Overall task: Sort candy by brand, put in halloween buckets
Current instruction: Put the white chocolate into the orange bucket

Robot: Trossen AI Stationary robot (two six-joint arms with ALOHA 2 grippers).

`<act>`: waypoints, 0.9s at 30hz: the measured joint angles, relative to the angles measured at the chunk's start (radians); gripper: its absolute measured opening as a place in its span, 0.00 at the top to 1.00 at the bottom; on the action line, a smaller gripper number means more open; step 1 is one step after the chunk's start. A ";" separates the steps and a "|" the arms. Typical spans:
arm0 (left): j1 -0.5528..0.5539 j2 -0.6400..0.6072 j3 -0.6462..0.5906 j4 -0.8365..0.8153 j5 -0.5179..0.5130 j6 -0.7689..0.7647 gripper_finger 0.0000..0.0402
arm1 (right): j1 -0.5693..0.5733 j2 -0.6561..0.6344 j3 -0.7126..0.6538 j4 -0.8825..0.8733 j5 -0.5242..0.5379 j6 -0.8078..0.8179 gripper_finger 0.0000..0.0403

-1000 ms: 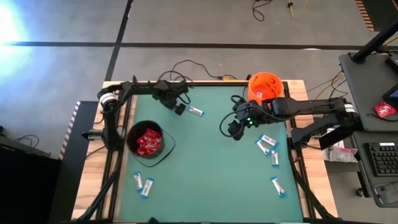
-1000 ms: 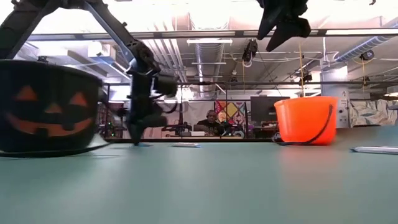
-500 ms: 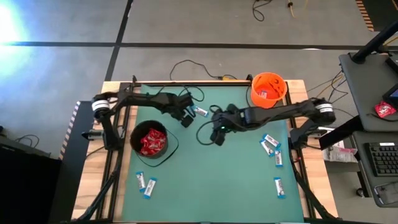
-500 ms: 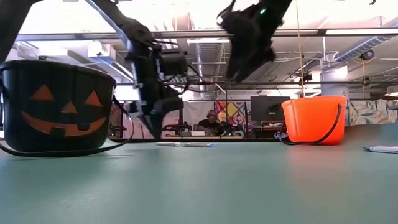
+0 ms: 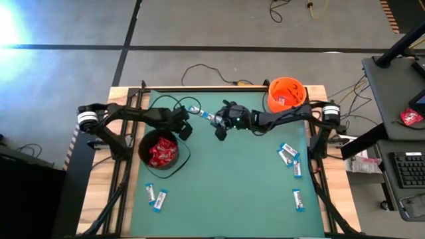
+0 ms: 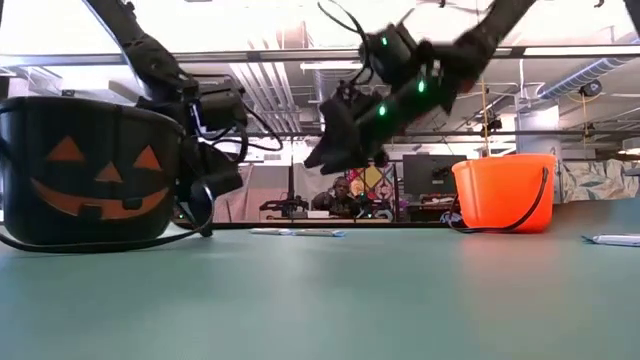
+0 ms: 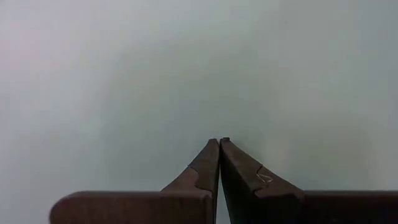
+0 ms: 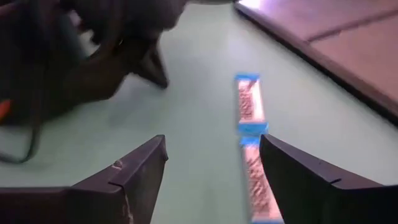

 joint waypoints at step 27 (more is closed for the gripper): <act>0.026 -0.069 -0.069 -0.154 -0.081 0.108 1.00 | -0.085 0.372 0.040 0.337 -0.004 -0.120 0.44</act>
